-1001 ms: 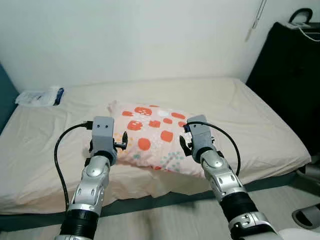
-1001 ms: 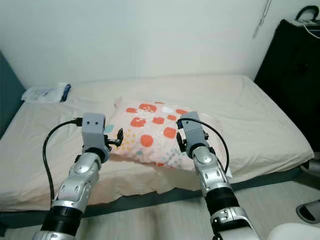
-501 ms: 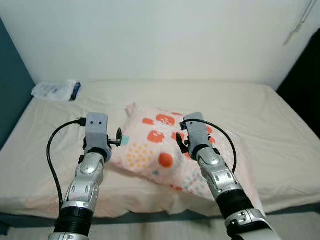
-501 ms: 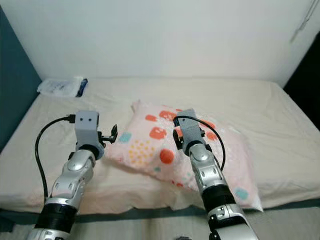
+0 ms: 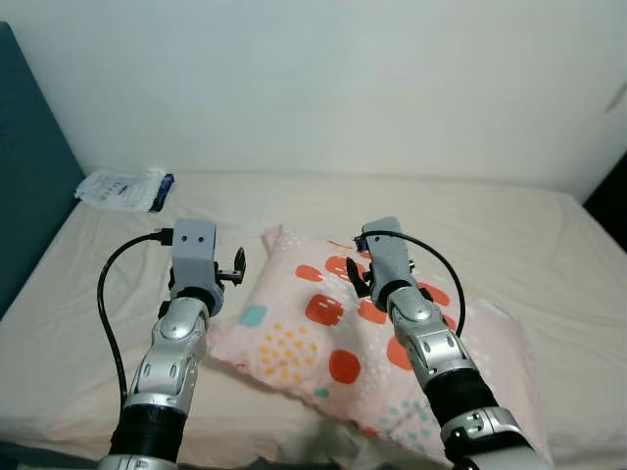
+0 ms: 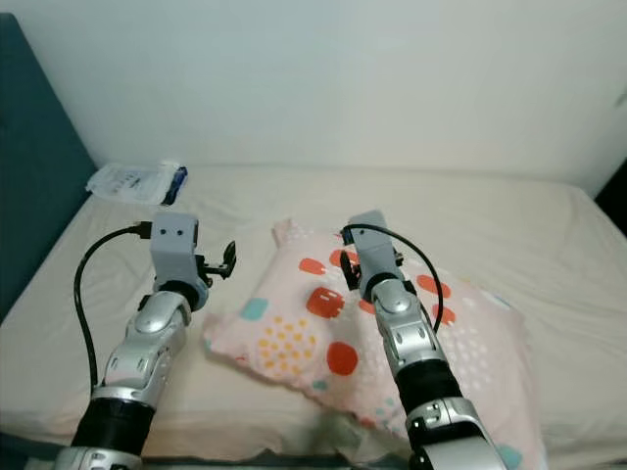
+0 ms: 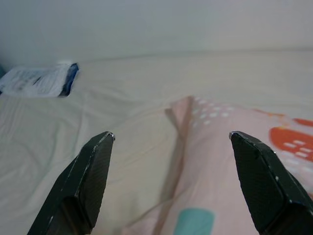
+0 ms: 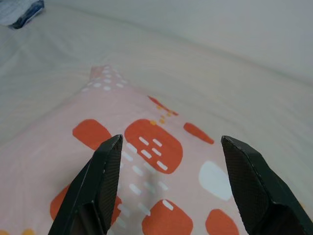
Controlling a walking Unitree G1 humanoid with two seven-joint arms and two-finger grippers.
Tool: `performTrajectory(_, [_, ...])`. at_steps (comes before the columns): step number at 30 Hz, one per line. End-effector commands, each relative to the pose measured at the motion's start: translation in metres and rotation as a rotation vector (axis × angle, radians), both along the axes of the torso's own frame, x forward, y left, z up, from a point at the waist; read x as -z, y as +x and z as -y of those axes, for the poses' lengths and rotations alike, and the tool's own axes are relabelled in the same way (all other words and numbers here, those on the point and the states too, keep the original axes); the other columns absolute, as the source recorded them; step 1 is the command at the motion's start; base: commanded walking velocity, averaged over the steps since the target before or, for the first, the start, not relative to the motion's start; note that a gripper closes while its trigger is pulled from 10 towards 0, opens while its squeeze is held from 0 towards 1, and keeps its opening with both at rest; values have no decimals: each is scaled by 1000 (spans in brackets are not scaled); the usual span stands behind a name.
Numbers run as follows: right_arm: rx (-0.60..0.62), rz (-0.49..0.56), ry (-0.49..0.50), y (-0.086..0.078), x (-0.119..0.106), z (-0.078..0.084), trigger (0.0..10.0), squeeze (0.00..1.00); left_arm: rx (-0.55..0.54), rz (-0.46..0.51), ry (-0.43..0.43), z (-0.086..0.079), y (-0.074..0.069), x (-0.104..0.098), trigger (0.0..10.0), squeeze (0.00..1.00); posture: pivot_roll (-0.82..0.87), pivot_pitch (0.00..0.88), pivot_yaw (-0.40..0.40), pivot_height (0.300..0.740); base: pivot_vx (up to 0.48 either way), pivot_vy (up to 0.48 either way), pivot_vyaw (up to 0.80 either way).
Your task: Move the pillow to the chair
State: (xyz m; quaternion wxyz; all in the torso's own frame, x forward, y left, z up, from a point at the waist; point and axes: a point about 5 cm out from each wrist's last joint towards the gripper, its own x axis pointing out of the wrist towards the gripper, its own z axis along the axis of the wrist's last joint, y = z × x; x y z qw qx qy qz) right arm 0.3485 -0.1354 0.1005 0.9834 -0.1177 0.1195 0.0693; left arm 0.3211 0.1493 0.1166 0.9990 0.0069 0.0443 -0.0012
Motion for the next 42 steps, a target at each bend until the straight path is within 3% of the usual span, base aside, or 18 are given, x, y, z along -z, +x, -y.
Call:
performTrajectory(1, [2, 1, 10, -1, 0, 0, 10000, 0, 4, -11, 17, 1, -2, 2, 10000, 0, 24, 49, 11, 740, 0, 0, 0])
performTrajectory(13, [18, -6, 11, -3, 1, 1, 10000, 0, 46, -4, 28, 5, -3, 3, 10000, 0, 18, 70, 18, 740, 0, 0, 0])
performTrajectory(15, [22, -8, 9, -2, 0, 2, 10000, 0, 61, -5, 71, 7, -2, 2, 10000, 0, 17, 83, 18, 740, 0, -426, 0])
performTrajectory(18, [22, -7, 9, -2, -1, 2, 10000, 0, 66, -21, 58, 8, -2, 3, 10000, 0, 18, 87, 17, 740, 0, -469, 0])
performTrajectory(38, [40, -2, 4, -2, -3, 4, 10000, 0, 70, -59, 47, 10, -1, 9, 10000, 0, 11, 75, 18, 740, 0, 0, 0])
performTrajectory(42, [77, 13, 28, -3, -5, 9, 10000, 0, 21, -61, 68, 5, 0, 9, 10000, 0, 4, 71, 17, 740, 0, 0, 0])
